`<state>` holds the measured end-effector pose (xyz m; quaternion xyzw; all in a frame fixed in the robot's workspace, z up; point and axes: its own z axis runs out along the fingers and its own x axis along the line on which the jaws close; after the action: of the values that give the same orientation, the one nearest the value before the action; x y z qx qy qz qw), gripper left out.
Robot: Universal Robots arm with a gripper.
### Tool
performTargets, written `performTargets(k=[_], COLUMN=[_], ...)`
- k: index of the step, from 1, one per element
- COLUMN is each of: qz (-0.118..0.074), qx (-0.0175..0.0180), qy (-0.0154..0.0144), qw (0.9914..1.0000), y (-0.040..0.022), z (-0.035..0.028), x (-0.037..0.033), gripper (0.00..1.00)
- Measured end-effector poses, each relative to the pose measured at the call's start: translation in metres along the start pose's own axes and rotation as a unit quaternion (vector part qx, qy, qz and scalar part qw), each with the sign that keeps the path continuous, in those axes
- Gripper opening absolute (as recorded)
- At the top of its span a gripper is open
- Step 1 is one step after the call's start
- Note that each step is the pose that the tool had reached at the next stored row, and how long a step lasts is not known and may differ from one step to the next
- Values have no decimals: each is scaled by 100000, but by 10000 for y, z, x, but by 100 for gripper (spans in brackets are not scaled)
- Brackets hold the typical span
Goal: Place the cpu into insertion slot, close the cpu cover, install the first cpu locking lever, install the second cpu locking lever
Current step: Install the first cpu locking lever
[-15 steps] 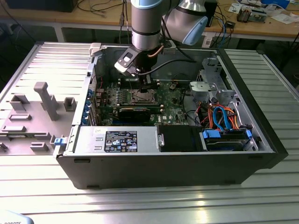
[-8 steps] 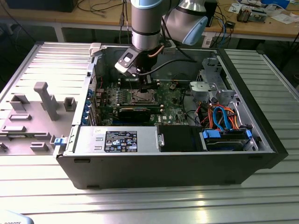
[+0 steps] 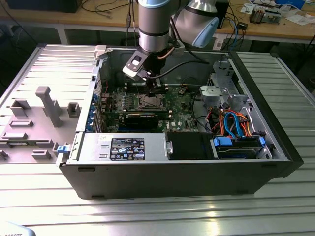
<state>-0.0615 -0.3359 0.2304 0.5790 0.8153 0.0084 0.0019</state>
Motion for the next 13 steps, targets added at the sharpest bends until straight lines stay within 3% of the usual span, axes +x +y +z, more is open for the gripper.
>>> performTargets(k=[6,8,10,13], qz=[-17,-10,-72,-2509], qx=[152,401,417,445], qy=[83,268,312,335], qw=[100000,99999,99999,99967], y=[4,4,3,1], z=[-226,-232,-232,-233], x=[1,2,2,2], gripper=[11,11,11,11])
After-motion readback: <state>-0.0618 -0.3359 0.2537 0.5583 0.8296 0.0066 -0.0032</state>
